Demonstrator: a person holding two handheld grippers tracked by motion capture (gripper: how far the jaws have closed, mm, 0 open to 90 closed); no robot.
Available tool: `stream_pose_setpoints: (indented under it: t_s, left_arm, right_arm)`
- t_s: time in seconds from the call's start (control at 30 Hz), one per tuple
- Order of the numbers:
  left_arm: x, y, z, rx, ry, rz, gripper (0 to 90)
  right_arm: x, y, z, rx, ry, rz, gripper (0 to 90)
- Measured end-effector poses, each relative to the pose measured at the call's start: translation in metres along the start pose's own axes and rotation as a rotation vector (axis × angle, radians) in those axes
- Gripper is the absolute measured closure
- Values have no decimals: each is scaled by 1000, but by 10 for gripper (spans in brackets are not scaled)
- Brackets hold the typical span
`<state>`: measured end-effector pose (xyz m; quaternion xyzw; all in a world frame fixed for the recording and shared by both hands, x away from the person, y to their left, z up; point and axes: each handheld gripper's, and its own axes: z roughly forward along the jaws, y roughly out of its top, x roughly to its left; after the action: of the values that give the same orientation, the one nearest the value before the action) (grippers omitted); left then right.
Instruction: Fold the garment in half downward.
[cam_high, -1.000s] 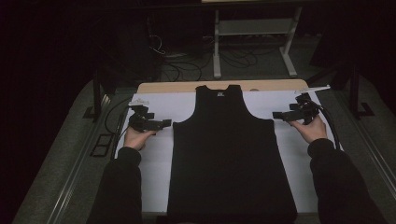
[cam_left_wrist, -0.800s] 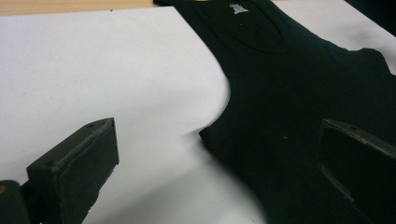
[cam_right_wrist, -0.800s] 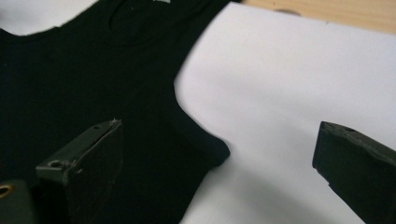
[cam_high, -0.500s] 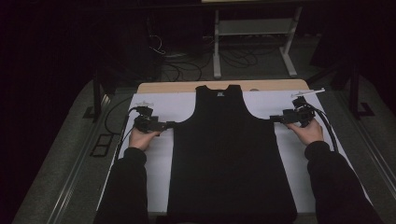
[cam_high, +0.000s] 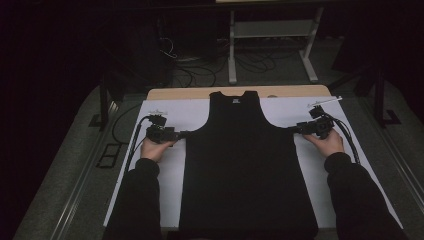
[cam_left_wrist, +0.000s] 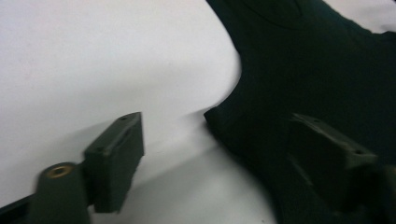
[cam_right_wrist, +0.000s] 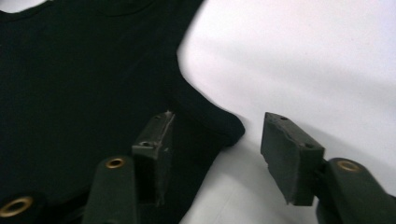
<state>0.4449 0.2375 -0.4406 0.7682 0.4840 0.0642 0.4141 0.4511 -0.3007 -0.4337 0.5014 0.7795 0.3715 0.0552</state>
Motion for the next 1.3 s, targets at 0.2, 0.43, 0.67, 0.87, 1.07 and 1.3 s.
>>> stream_pose_setpoints:
  t_s: [0.2,0.43,0.67,0.87,1.07,1.3]
  left_arm:
    - [-1,-2,6,4,-18,-18,298]
    - [-4,-3,10,-13,-23,-28,396]
    - [-5,-2,18,-3,-25,-58,522]
    - [-13,3,24,16,-21,-43,658]
    - [-17,6,28,22,29,-36,816]
    - [-17,6,27,12,25,-37,847]
  right_arm:
    - [0,-1,6,13,-28,18,451]
    - [0,-5,13,18,-40,20,478]
    - [4,-5,16,4,-75,12,544]
    - [5,-5,18,5,-60,26,690]
    - [4,-6,17,16,-43,39,824]
    - [3,-5,15,15,-26,47,845]
